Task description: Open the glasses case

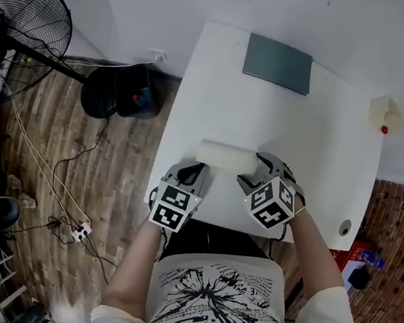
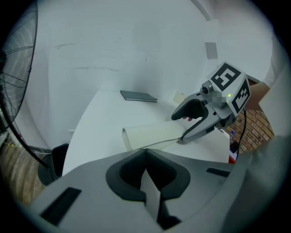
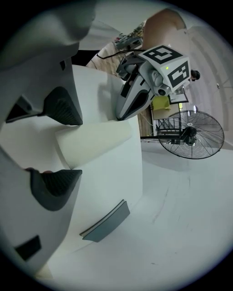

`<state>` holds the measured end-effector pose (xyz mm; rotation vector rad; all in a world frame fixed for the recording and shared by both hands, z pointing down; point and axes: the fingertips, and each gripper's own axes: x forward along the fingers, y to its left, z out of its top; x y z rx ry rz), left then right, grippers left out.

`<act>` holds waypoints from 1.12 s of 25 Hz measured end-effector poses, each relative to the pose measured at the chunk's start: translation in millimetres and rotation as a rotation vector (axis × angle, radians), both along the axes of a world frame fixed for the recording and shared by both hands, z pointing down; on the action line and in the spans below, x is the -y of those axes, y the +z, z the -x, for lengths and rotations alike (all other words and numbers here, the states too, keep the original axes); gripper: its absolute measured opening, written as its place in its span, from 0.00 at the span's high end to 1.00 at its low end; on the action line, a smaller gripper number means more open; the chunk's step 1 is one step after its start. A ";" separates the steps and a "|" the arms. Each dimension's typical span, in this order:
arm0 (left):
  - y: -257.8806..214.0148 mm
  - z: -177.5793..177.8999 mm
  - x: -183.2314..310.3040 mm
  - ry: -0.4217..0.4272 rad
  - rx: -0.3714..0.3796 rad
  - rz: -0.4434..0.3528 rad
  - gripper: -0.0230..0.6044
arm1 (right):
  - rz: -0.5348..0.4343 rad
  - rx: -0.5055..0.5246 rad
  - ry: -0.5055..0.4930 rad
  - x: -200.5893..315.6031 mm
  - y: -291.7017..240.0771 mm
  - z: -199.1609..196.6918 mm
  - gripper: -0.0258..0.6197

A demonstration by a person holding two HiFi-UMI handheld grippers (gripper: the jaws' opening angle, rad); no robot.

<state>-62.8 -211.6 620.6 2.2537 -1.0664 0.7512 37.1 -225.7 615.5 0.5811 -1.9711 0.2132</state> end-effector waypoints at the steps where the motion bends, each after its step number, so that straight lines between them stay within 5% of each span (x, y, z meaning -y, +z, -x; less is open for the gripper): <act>1: 0.1 0.3 -0.2 0.002 0.003 -0.002 0.94 | 0.001 -0.001 0.000 -0.2 -0.1 0.3 0.46; 9: 4.7 0.5 -1.2 0.038 0.035 -0.053 0.94 | 0.013 0.023 0.010 1.8 -8.6 2.4 0.51; 19: 0.2 1.3 1.1 0.041 0.020 -0.022 0.94 | -0.033 0.138 0.123 22.2 -34.6 -2.2 0.75; 28: 0.7 1.2 2.4 0.035 -0.016 0.023 0.94 | -0.071 0.143 0.191 56.9 -35.6 -8.6 0.81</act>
